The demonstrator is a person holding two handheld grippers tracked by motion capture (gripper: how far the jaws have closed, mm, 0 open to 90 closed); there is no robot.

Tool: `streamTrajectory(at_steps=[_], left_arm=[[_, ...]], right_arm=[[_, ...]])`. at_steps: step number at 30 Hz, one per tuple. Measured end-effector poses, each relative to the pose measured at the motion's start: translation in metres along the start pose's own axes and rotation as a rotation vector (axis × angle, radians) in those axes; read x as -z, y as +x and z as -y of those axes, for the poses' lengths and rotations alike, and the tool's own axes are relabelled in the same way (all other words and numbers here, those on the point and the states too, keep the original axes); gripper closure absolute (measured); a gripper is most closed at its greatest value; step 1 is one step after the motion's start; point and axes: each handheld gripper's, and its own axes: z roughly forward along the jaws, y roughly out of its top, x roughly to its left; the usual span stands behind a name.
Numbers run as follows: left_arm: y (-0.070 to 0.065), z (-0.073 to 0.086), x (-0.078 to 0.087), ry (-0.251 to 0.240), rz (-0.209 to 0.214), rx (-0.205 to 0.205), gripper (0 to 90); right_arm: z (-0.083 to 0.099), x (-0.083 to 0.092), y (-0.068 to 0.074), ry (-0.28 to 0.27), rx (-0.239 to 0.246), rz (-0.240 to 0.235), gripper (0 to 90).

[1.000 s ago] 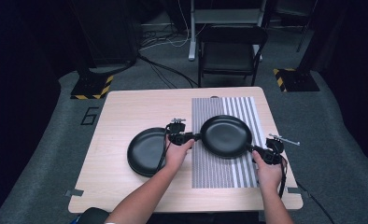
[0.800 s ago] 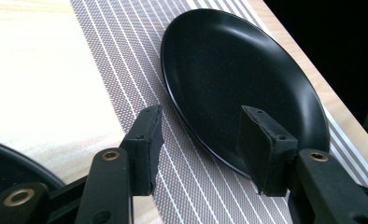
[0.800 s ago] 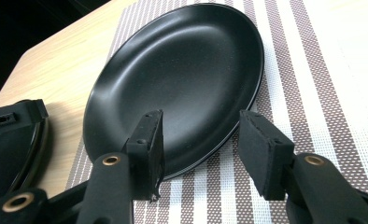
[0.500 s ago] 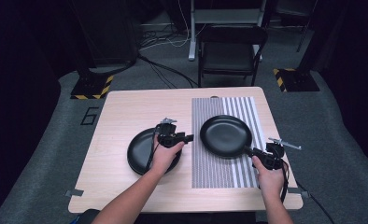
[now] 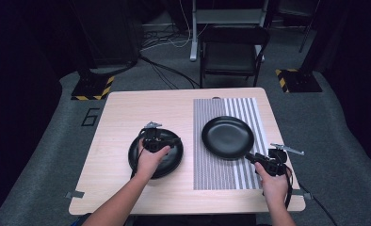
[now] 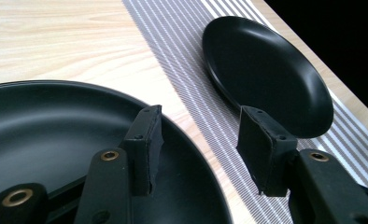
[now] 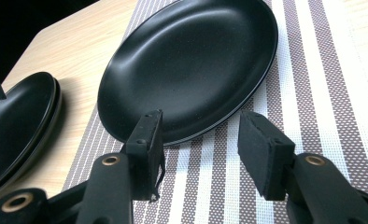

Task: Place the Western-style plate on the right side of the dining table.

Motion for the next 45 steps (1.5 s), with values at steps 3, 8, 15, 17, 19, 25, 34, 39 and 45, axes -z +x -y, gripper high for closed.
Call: streamTrajectory(at_steps=[3,8,15,17,19,25,34,39,45], left_arm=[[0.004,0.002,0.006,-0.006,-0.002,-0.007,49.6],[0.011,0.005,0.016,-0.009,-0.01,-0.009,49.4],[0.02,0.012,0.035,-0.016,-0.022,-0.011,49.4],[0.025,0.015,0.04,-0.019,-0.031,-0.008,49.4],[0.03,0.018,0.046,-0.023,-0.043,-0.006,49.3],[0.044,0.027,0.063,-0.04,-0.065,0.017,49.3],[0.069,0.048,0.091,-0.053,-0.11,0.05,49.1],[0.077,0.056,0.103,-0.056,-0.128,0.062,49.0],[0.083,0.063,0.114,-0.053,-0.176,0.003,48.3]], right_arm=[[0.001,0.004,-0.001,-0.001,-0.003,-0.012,50.0],[0.001,0.01,-0.002,-0.003,0.008,-0.022,49.9],[0.004,0.017,0.0,0.013,0.025,-0.041,49.9],[0.004,0.019,0.0,0.013,0.031,-0.046,49.9],[0.005,0.02,0.0,0.015,0.035,-0.054,49.8],[0.011,0.022,0.005,0.042,0.056,-0.077,49.4],[0.02,0.02,0.015,0.072,0.096,-0.102,49.3],[0.027,0.013,0.02,0.082,0.169,-0.083,49.0],[0.036,0.002,0.026,0.116,0.24,-0.057,48.9]])
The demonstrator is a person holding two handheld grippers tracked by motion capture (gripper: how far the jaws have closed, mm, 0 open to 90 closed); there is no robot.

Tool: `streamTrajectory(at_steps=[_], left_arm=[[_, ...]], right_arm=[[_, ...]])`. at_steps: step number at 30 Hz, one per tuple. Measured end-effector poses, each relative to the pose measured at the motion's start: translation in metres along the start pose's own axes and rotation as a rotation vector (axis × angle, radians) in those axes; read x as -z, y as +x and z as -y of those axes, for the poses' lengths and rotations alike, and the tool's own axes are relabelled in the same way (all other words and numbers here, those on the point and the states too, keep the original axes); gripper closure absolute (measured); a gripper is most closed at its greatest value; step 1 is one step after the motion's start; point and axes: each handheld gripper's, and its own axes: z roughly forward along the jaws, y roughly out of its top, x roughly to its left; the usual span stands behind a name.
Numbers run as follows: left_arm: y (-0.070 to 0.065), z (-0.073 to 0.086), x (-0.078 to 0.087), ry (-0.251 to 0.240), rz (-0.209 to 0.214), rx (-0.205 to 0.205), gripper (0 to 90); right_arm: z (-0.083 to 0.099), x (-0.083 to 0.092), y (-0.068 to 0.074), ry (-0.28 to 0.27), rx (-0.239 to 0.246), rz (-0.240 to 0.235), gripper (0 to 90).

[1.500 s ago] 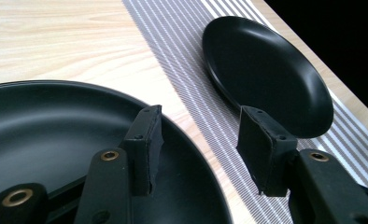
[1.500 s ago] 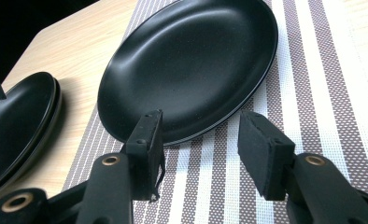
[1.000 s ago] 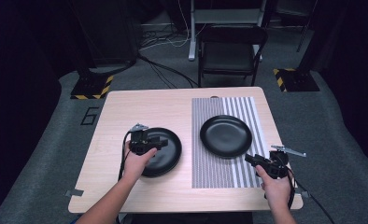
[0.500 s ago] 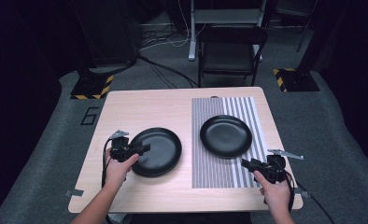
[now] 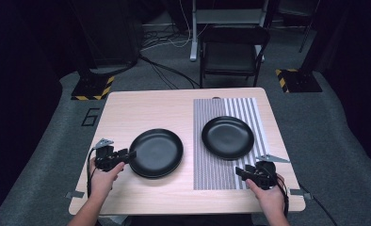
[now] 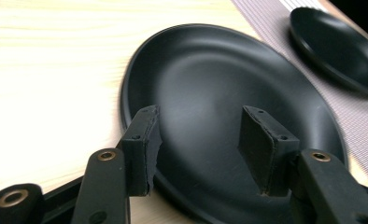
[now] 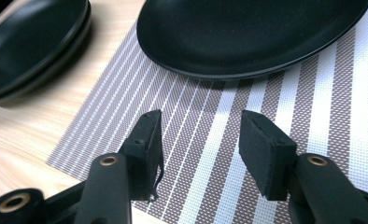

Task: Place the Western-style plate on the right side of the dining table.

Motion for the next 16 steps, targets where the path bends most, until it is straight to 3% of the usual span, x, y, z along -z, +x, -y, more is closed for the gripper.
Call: streamTrajectory(at_steps=[8,12,16], left_arm=[[0.017,0.012,0.001,0.008,-0.024,0.017,47.9],[0.025,0.015,0.001,0.013,-0.04,0.026,46.8],[0.032,0.017,0.003,0.021,-0.067,0.033,45.3]], right_arm=[[0.006,-0.007,0.002,0.011,0.047,0.037,48.7],[0.005,-0.007,-0.001,0.015,0.104,0.084,46.4],[0.004,-0.006,-0.008,0.006,0.082,0.109,44.5]])
